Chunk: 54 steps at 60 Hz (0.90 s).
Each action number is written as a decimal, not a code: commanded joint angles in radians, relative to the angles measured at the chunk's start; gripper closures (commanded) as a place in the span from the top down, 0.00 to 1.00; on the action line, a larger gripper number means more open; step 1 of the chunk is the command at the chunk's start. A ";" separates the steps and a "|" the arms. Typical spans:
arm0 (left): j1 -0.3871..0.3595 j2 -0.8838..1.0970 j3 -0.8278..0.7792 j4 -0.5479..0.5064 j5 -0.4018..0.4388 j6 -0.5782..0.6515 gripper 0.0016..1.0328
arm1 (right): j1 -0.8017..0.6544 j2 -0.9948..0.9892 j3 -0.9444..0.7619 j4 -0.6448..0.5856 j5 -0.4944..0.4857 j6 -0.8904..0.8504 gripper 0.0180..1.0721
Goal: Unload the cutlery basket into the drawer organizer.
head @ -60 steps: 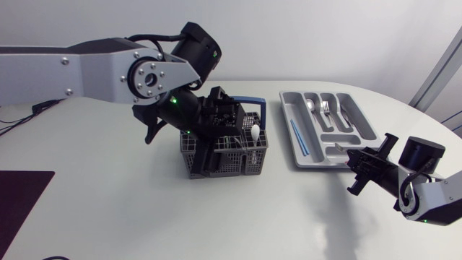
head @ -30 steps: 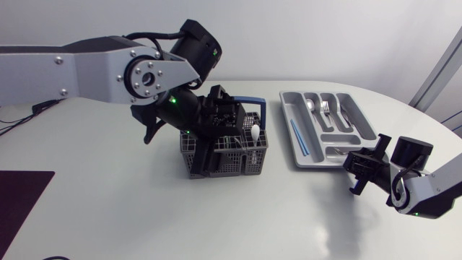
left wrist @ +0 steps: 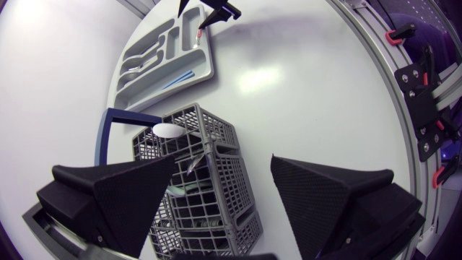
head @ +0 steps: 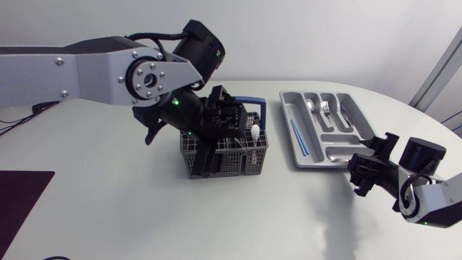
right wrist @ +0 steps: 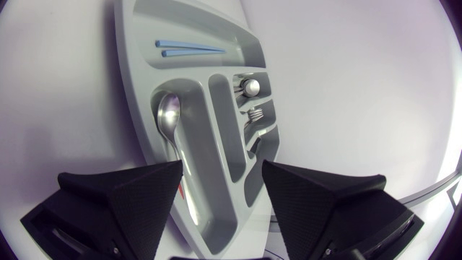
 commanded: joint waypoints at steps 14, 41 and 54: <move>-0.032 0.015 -0.020 0.004 -0.099 0.071 0.93 | -0.008 -0.199 -0.083 -0.061 -0.026 0.062 0.90; -0.058 0.121 -0.025 0.133 -0.238 0.278 0.83 | -0.005 -0.527 -0.059 -0.477 -0.118 0.315 0.90; -0.056 0.147 -0.019 0.165 -0.264 0.337 0.67 | 0.055 -0.708 -0.094 -0.615 -0.127 0.378 0.90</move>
